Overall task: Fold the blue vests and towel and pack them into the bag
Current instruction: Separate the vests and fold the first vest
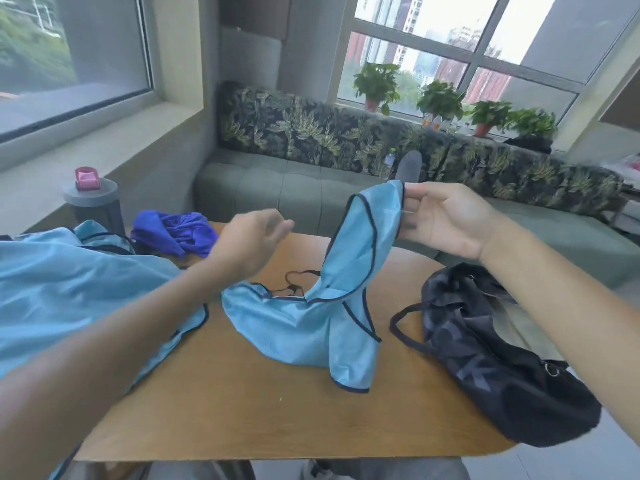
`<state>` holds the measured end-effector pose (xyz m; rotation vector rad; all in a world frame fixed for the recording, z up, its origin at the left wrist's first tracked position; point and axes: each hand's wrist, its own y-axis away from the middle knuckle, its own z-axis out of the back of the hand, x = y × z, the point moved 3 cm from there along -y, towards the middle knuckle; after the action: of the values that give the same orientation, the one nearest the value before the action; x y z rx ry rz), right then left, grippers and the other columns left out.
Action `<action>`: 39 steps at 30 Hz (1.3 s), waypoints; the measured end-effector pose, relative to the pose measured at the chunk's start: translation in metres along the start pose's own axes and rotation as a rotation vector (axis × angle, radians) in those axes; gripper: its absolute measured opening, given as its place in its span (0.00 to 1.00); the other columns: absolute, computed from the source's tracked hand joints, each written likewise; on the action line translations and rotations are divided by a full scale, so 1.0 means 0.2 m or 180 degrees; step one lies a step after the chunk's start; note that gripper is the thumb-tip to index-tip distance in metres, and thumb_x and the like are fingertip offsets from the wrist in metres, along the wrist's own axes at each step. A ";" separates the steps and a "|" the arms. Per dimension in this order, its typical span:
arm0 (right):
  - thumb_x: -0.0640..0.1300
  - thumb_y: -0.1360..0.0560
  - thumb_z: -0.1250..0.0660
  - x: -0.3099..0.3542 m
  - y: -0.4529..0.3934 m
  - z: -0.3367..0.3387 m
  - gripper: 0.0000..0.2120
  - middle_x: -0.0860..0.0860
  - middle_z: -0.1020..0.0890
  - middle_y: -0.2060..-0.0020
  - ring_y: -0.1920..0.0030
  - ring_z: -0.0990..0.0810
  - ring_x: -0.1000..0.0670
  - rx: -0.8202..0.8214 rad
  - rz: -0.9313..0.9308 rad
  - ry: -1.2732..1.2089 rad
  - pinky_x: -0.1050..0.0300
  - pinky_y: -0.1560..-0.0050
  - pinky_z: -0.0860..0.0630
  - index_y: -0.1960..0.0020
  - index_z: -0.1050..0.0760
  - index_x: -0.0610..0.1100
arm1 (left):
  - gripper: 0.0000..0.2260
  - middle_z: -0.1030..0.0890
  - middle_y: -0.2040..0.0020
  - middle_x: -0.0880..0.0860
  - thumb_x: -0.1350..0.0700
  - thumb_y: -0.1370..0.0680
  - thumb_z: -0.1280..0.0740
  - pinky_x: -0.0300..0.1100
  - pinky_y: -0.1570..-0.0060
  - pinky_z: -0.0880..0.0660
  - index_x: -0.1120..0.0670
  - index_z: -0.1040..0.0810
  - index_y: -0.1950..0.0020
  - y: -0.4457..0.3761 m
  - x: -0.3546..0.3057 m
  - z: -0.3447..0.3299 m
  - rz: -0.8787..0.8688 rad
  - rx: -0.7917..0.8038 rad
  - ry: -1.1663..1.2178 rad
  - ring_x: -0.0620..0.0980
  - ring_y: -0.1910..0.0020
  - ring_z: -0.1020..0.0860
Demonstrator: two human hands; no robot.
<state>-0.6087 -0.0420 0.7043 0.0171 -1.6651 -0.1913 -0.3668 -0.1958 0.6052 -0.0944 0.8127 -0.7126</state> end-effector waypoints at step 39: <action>0.56 0.27 0.25 -1.00 0.27 -0.01 0.24 0.64 0.27 0.38 0.35 0.32 0.63 0.0577 0.0383 0.3871 0.64 0.36 0.35 0.33 0.26 0.58 | 0.19 0.17 0.37 0.47 0.57 0.18 0.33 0.54 0.39 0.23 0.43 0.28 0.29 0.69 0.19 -0.70 0.2002 -0.0301 0.3268 0.50 0.38 0.18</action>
<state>-0.5802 0.0365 0.5148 0.1409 -0.4612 0.0719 -0.3696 -0.0878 0.4368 0.4676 1.7502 -0.0699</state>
